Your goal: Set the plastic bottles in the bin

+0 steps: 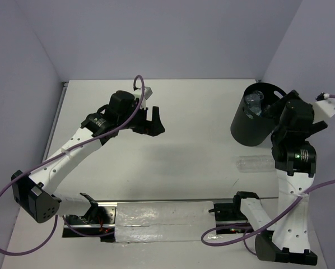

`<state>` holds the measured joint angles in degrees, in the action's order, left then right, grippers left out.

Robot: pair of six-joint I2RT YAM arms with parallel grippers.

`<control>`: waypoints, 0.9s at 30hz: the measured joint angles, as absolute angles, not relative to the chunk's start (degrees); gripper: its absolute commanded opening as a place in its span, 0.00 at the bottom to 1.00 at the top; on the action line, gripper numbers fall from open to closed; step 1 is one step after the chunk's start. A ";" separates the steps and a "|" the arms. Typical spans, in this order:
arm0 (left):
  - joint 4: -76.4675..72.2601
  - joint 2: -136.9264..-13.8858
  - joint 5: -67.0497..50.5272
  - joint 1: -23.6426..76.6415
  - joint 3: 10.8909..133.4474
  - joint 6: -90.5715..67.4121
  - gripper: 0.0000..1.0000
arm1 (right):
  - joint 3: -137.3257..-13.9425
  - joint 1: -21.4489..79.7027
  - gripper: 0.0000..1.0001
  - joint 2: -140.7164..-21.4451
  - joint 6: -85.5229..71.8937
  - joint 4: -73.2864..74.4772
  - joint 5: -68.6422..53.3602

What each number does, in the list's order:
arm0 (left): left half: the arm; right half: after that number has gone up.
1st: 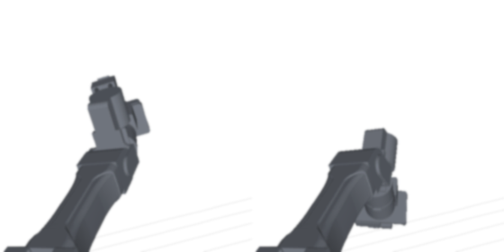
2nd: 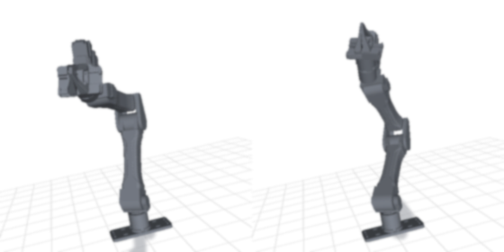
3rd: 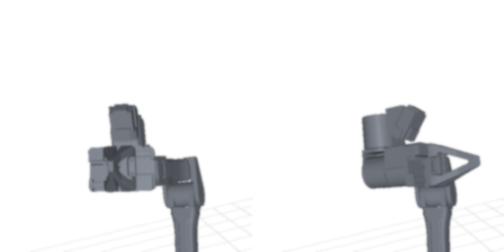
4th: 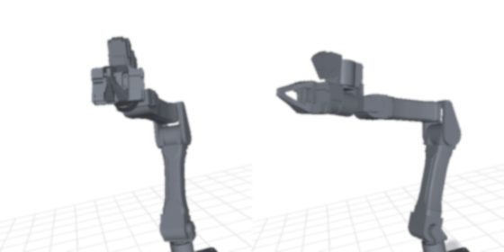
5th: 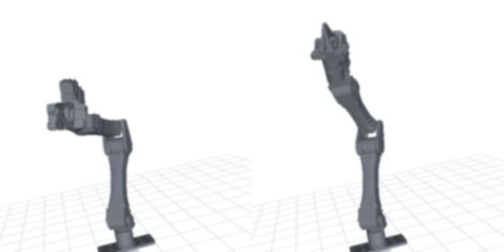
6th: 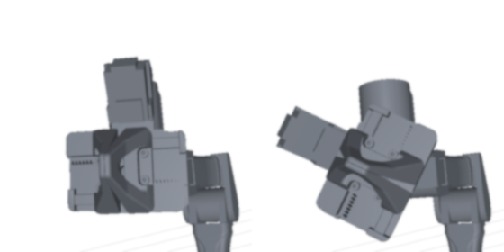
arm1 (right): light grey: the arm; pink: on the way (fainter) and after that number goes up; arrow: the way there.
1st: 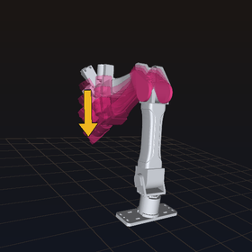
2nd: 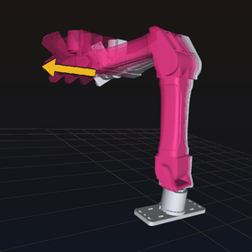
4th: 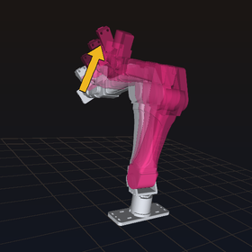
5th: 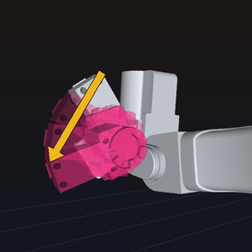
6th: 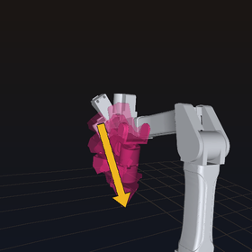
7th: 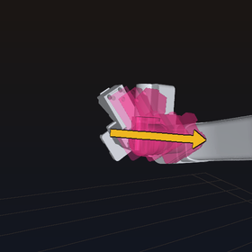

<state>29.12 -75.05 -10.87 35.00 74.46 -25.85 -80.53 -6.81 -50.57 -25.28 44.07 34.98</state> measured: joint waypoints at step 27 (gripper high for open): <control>28.84 -75.29 -11.57 34.98 72.40 -24.47 0.99 | -33.78 -9.23 0.99 -37.28 -58.65 50.89 18.61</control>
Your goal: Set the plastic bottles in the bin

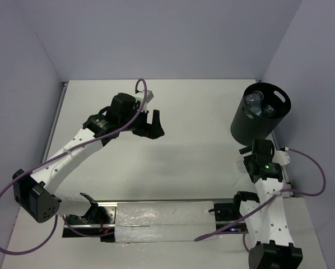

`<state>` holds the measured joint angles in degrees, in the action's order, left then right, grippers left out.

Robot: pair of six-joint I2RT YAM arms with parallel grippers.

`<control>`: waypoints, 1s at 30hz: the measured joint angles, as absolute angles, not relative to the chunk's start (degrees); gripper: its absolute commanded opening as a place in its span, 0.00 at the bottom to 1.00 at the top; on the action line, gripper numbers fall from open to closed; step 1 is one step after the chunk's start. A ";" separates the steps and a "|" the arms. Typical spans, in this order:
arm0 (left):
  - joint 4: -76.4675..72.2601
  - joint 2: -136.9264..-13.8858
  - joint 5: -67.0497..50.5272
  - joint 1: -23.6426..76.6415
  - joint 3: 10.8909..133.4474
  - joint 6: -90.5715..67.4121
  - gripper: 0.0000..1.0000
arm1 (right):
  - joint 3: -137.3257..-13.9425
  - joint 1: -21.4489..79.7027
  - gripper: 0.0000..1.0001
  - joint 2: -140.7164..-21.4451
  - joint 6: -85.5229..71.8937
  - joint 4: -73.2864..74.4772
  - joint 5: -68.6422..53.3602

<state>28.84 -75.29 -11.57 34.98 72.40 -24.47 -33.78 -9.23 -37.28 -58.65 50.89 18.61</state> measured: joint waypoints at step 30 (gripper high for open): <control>29.06 -75.29 -11.18 35.00 71.83 -23.90 0.99 | -26.39 -14.31 0.85 -51.46 -57.06 35.18 15.81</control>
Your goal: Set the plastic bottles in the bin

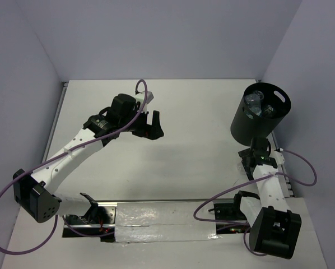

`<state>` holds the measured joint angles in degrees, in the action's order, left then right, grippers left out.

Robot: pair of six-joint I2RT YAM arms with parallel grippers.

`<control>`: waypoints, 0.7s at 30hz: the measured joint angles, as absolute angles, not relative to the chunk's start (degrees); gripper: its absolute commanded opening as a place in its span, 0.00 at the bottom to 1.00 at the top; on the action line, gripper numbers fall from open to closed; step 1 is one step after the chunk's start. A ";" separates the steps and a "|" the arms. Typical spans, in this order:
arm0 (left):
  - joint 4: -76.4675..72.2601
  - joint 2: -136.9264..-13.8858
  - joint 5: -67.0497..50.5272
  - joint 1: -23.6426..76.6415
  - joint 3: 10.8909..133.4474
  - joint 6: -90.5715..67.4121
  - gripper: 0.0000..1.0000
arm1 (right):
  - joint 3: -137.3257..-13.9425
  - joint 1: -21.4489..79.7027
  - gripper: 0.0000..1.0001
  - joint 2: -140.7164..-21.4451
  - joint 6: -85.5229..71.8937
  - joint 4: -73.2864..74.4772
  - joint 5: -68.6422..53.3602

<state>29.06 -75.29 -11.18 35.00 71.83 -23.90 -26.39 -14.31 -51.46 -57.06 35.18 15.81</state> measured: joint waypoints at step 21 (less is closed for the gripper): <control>30.83 -77.84 -4.49 34.87 75.85 -24.27 0.99 | -28.95 -13.85 0.44 -39.75 -60.75 43.40 0.19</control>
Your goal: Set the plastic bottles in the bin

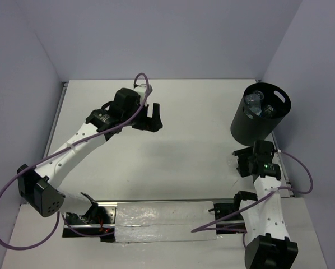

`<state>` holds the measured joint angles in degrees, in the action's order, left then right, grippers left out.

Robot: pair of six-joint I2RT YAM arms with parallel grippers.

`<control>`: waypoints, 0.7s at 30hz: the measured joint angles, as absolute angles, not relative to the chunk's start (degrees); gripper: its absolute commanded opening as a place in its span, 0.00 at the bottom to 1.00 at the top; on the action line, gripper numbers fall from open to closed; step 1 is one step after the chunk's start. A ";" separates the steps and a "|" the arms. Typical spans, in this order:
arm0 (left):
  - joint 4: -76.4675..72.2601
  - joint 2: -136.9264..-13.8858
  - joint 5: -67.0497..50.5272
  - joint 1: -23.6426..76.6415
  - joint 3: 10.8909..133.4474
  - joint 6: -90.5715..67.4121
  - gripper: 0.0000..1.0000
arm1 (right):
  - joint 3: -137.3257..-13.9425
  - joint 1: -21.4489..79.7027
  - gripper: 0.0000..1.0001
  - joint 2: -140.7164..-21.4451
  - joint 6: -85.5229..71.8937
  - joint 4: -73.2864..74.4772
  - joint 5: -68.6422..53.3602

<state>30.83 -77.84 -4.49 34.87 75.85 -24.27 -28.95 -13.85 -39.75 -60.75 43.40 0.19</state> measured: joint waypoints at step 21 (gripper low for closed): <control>37.52 -88.05 6.39 25.74 94.35 -33.41 0.99 | -41.08 19.77 0.45 -49.95 -78.35 35.38 -9.21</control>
<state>37.52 -88.05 6.39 25.74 94.35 -33.41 -41.08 19.77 -49.95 -78.35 35.38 -9.21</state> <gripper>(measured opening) 0.994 0.684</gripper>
